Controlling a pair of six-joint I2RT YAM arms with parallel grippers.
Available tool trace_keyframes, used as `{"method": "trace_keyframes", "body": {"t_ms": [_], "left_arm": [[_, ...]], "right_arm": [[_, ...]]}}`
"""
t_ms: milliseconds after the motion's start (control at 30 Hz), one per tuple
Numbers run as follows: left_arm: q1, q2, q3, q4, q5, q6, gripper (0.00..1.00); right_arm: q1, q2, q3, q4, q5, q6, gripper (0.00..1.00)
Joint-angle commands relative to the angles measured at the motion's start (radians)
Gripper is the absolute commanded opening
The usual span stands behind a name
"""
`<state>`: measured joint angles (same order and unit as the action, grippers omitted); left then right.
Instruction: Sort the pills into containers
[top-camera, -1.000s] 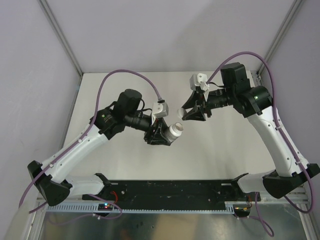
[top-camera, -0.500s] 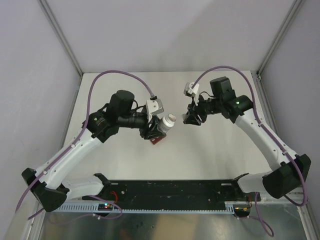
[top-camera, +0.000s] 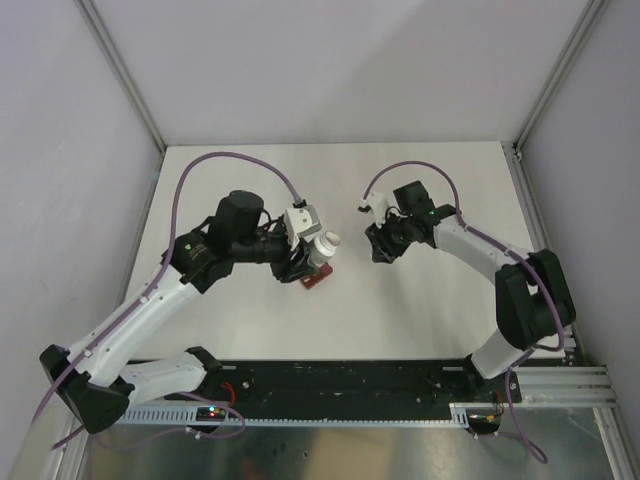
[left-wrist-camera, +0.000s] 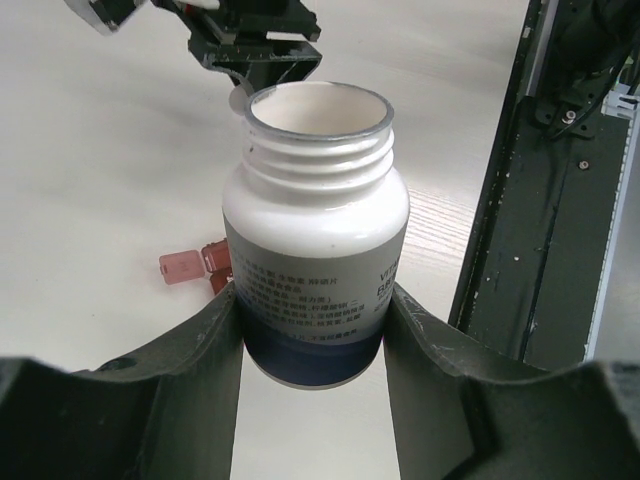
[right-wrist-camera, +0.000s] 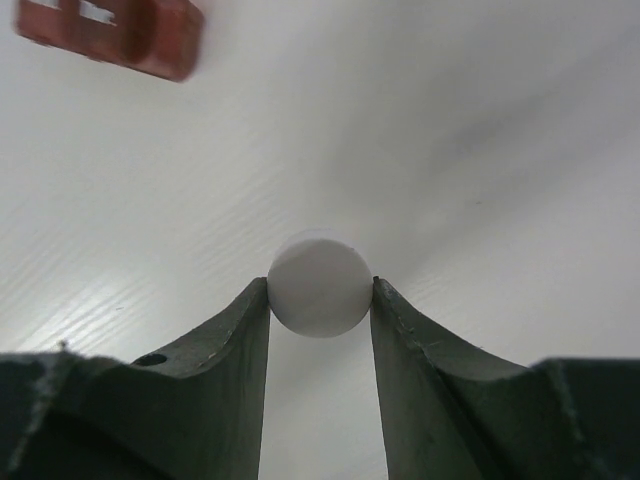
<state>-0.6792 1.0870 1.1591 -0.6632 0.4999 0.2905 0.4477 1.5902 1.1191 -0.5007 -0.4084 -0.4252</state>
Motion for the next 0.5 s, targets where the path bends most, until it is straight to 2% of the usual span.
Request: {"method": "trace_keyframes", "body": {"t_ms": [0, 300, 467], "left_arm": [[0.01, -0.043, -0.012, 0.021, -0.02, 0.026, 0.0], [0.01, -0.053, -0.02, 0.02, -0.029, 0.025, 0.0], [0.012, -0.052, -0.019, 0.022, -0.029, 0.024, 0.0]], "right_arm": [[-0.007, 0.068, -0.019, 0.103, 0.07, 0.016, 0.1], [-0.009, 0.158, -0.041, 0.132, 0.122, 0.023, 0.14], [-0.01, 0.18, -0.048, 0.136, 0.131, 0.027, 0.2]]}}
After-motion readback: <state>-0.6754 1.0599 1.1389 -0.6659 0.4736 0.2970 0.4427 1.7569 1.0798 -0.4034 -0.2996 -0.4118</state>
